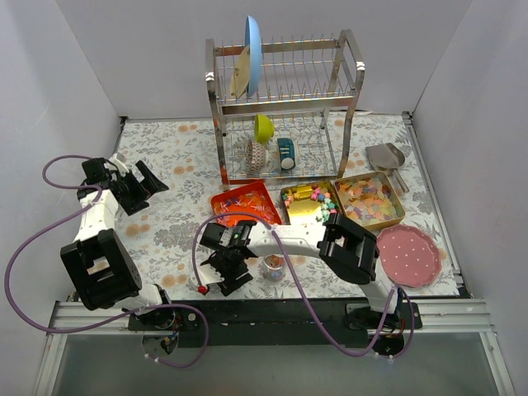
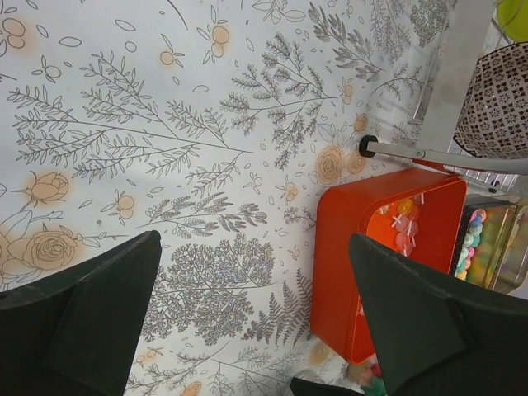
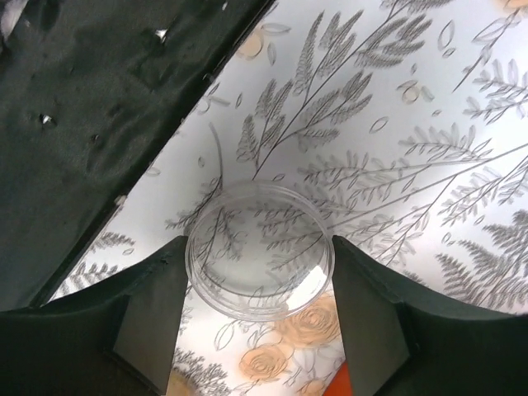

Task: Pack the candies
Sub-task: Pick up the box lid from the center of the board, then close the bottle lid on the packing bottle, then screw the bottle lid onto the packing bottle.

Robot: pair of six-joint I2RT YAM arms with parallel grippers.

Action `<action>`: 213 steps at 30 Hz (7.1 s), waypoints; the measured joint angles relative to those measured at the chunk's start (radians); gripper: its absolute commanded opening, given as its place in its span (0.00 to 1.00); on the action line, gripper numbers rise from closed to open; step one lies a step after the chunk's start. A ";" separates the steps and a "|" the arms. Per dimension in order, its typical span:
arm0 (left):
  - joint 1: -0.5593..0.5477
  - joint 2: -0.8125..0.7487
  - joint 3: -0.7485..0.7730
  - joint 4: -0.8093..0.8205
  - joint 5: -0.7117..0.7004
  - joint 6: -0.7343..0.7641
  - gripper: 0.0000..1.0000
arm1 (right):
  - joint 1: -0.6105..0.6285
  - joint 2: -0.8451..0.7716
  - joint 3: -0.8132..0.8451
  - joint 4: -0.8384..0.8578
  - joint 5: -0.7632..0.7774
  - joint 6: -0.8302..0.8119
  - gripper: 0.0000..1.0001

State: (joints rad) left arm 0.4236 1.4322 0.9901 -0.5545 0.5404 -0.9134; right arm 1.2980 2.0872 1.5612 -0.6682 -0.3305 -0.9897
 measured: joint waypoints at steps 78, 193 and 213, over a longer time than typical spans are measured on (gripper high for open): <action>-0.431 -0.550 -0.184 0.189 0.087 -0.174 0.97 | -0.154 -0.593 -0.291 -0.187 0.078 0.231 0.65; -1.434 0.494 -0.739 1.962 -0.087 0.375 0.00 | -0.393 -0.719 -0.446 -0.316 -0.161 0.064 0.88; -1.434 0.490 -0.740 1.960 -0.084 0.375 0.00 | -0.412 -0.606 -0.298 -0.279 -0.167 0.094 0.88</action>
State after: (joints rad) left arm -1.0103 1.9221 0.2497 1.4059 0.4561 -0.5385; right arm 0.8860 1.4815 1.2629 -0.9470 -0.4976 -0.8955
